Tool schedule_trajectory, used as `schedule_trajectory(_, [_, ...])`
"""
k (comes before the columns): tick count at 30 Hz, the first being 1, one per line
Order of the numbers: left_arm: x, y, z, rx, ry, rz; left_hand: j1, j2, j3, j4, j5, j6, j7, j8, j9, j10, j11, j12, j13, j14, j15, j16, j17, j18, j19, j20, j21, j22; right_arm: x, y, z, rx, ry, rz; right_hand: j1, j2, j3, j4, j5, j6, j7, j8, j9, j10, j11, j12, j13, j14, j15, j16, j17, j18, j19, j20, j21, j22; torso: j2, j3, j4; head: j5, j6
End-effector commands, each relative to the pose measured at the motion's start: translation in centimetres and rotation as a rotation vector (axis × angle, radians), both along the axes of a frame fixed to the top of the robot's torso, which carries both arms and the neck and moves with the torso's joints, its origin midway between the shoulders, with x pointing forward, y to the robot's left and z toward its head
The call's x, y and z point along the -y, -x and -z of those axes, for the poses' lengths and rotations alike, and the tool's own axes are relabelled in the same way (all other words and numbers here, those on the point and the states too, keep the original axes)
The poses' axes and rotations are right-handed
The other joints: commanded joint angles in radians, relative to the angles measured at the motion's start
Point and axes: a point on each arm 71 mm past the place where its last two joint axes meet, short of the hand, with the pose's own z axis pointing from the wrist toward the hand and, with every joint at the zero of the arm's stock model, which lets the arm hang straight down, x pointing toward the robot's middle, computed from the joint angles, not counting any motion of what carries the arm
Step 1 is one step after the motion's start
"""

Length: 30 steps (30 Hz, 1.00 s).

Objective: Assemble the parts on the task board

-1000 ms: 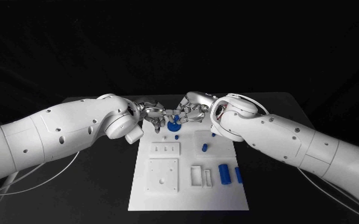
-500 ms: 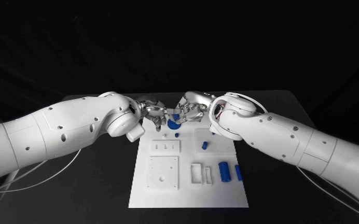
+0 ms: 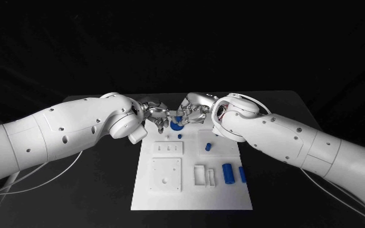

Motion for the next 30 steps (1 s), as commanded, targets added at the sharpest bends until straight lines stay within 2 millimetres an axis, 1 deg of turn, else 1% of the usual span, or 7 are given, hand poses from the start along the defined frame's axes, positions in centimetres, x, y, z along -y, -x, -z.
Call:
schedule_trajectory(1, [0.35,0.19,0.00,0.001,-0.011,0.026,0.004,0.008,-0.003,-0.010,0.006,0.008,0.000,-0.003,-0.001,-0.001,0.000,-0.004,-0.002,-0.006,-0.001,0.005,-0.001,0.008,0.004,0.002,-0.005,0.002,-0.45,0.18,0.10,-0.008,0.010,-0.022,0.001,0.013,0.001,0.008,0.004,0.004,-0.001,0.002,-0.001,0.000,-0.006,0.002,0.000,0.001,-0.008,-0.005,0.001,-0.011,0.048,-0.006,0.004,0.029,-0.001,0.0000,0.0011,0.001,-0.002])
schedule_trajectory(4, [0.26,0.18,0.02,-0.001,-0.015,0.031,0.005,0.022,-0.011,-0.026,0.011,0.015,0.003,-0.022,-0.033,-0.001,0.003,-0.020,-0.011,-0.007,0.002,-0.009,-0.009,0.008,0.003,0.004,-0.015,0.002,-0.51,0.19,0.17,-0.010,0.012,-0.024,0.001,0.013,0.001,0.008,0.004,0.004,-0.001,0.002,-0.001,0.000,-0.006,0.002,0.000,0.001,-0.008,-0.005,0.001,-0.011,0.048,-0.006,0.004,0.029,0.000,-0.0005,0.0019,0.001,-0.002])
schedule_trajectory(7, [0.24,0.21,0.05,-0.004,-0.018,0.036,0.009,0.032,-0.016,-0.040,0.016,0.021,0.003,-0.026,-0.055,0.001,0.003,-0.025,-0.013,-0.006,0.002,-0.012,-0.010,0.007,0.005,0.005,-0.020,0.003,-0.61,0.22,0.19,-0.010,0.011,-0.026,0.001,0.014,-0.001,0.009,0.001,0.004,-0.001,0.002,-0.001,0.000,-0.006,0.002,0.000,0.001,-0.008,-0.006,0.000,-0.011,0.048,-0.006,0.003,0.028,0.000,-0.0004,0.0010,0.000,-0.005])
schedule_trajectory(11, [0.24,0.21,0.10,-0.006,-0.022,0.040,0.015,0.034,-0.017,-0.050,0.018,0.024,0.002,-0.024,-0.061,0.002,0.002,-0.026,-0.013,-0.005,0.002,-0.012,-0.009,0.007,0.006,0.004,-0.022,0.005,-0.78,0.23,0.23,-0.011,0.011,-0.029,0.001,0.014,-0.001,0.009,-0.001,0.004,-0.001,0.002,0.000,0.000,-0.006,0.002,0.000,0.001,-0.008,-0.006,0.001,-0.011,0.048,-0.006,0.004,0.028,0.000,0.0000,0.0003,0.002,-0.004])
schedule_trajectory(20, [0.39,0.25,0.27,-0.013,-0.026,0.051,0.031,0.062,-0.016,-0.085,0.031,0.018,0.001,-0.019,-0.071,0.000,0.002,-0.028,-0.012,-0.006,0.001,-0.013,-0.008,0.006,0.007,0.003,-0.028,0.011,-1.04,0.28,0.32,-0.015,0.012,-0.034,0.001,0.014,-0.001,0.009,-0.001,0.004,-0.001,0.002,0.000,0.000,-0.006,0.002,0.000,0.001,-0.008,-0.006,0.001,-0.011,0.048,-0.006,0.004,0.028,0.000,-0.0003,0.0002,0.003,-0.007])
schedule_trajectory(22, [0.44,0.25,0.30,-0.014,-0.029,0.054,0.030,0.067,-0.018,-0.093,0.033,0.020,0.005,-0.033,-0.096,-0.003,0.004,-0.030,-0.013,-0.009,0.003,-0.015,-0.009,0.007,0.006,0.005,-0.031,0.012,-1.05,0.28,0.33,-0.016,0.012,-0.034,0.001,0.014,-0.001,0.009,-0.001,0.004,-0.001,0.002,0.000,0.000,-0.006,0.002,0.000,0.001,-0.008,-0.006,0.001,-0.011,0.048,-0.006,0.004,0.028,0.000,-0.0002,0.0008,0.003,-0.007])
schedule_trajectory(30, [0.54,0.21,0.48,-0.014,-0.041,0.058,0.030,0.075,-0.023,-0.097,0.037,0.023,0.006,-0.033,-0.138,-0.002,0.005,-0.034,-0.016,-0.009,0.004,-0.017,-0.011,0.007,0.009,0.006,-0.040,0.019,-1.19,0.31,0.40,-0.019,0.014,-0.038,0.003,0.015,-0.003,0.009,0.000,0.005,-0.001,0.002,0.000,0.000,-0.006,0.003,0.001,0.001,-0.008,-0.006,0.001,-0.011,0.048,-0.006,0.005,0.028,0.001,0.0006,-0.0003,0.004,-0.009])
